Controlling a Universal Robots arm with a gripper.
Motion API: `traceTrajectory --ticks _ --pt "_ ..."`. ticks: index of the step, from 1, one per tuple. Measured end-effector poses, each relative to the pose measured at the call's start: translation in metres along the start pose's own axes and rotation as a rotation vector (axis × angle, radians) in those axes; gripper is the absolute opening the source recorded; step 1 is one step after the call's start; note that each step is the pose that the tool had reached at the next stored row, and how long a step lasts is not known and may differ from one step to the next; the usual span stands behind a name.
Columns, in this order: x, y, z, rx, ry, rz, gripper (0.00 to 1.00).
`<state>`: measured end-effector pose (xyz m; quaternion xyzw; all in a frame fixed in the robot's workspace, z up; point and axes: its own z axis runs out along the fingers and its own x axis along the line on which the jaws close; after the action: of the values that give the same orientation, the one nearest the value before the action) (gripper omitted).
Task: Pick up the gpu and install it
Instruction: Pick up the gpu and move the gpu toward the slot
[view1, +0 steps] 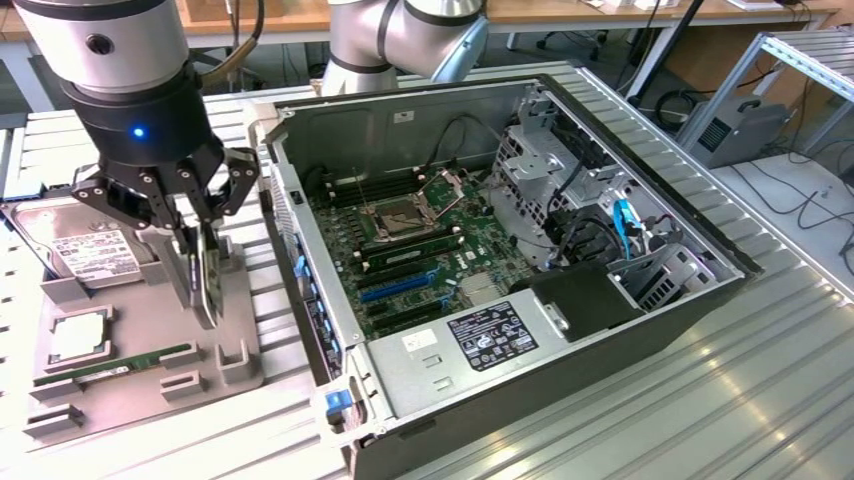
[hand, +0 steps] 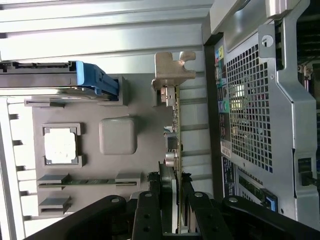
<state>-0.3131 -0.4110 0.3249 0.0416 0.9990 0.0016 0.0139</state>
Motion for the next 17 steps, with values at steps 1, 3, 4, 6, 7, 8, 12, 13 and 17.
traceTrajectory --ticks 1,3,4,6,7,8,12,13,17 --pt "0.0 0.0 -0.0009 0.0001 0.0001 0.0 0.27" --pt "0.0 0.0 -0.0027 0.0001 0.0001 0.0 0.27" --pt "0.0 0.0 -0.0041 0.0002 0.0001 0.0 0.27" --pt "0.0 0.0 -0.0059 0.0001 0.0001 0.0 0.27" --pt "0.0 0.0 -0.0066 0.0001 0.0001 0.0 0.27" --pt "0.0 0.0 -0.0074 0.0 0.0001 0.0 0.27" --pt "0.0 0.0 -0.0106 0.0001 0.0001 0.0 0.27" --pt "0.0 0.0 -0.0115 0.0001 0.0 0.0 0.27" --pt "0.0 0.0001 -0.0149 0.0001 0.0001 0.0 0.27"
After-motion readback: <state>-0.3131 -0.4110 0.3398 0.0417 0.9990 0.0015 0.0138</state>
